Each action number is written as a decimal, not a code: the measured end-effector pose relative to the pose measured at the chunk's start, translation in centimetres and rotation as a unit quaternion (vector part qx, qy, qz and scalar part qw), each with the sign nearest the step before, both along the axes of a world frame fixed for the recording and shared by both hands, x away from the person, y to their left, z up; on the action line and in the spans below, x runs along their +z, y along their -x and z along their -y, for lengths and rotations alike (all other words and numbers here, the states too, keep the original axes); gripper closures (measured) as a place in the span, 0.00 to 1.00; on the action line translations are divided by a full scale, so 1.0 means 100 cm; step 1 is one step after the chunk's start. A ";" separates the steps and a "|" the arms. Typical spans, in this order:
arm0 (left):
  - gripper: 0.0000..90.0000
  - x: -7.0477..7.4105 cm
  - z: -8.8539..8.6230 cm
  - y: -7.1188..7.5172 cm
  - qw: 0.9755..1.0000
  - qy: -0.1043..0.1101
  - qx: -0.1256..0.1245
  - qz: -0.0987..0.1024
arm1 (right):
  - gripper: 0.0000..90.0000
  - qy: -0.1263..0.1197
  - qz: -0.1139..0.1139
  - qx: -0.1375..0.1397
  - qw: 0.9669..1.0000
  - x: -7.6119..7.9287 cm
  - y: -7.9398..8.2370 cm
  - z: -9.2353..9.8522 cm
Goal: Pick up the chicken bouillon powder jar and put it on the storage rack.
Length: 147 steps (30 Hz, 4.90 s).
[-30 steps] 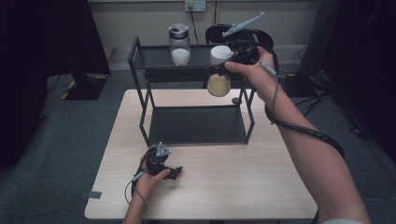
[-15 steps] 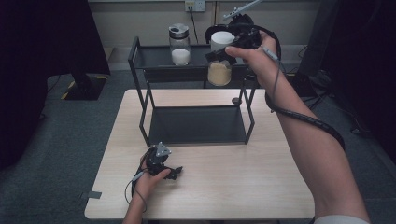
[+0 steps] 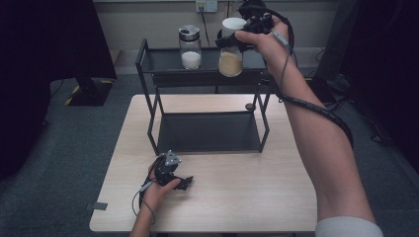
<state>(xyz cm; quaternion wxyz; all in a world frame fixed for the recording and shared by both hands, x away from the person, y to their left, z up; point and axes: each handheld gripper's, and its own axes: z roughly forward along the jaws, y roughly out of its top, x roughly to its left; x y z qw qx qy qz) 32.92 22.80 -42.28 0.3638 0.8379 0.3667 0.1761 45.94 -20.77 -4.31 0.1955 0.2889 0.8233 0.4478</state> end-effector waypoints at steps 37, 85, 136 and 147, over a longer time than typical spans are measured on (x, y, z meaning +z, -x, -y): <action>0.00 0.000 0.000 0.000 1.000 0.000 0.000 0.000 | 0.38 -0.011 0.003 -0.063 0.998 -0.017 -0.045 -0.033; 0.00 0.000 0.000 0.000 1.000 0.000 -0.001 -0.001 | 0.01 -0.062 0.022 -0.085 0.994 -0.059 0.027 0.020; 0.00 0.000 0.000 0.000 1.000 0.001 0.000 0.001 | 0.02 -0.091 -0.001 -0.038 0.995 -0.161 0.065 0.069; 0.00 0.000 0.000 0.000 1.000 0.001 0.000 0.001 | 0.02 -0.091 -0.005 -0.036 0.995 -0.178 0.069 0.073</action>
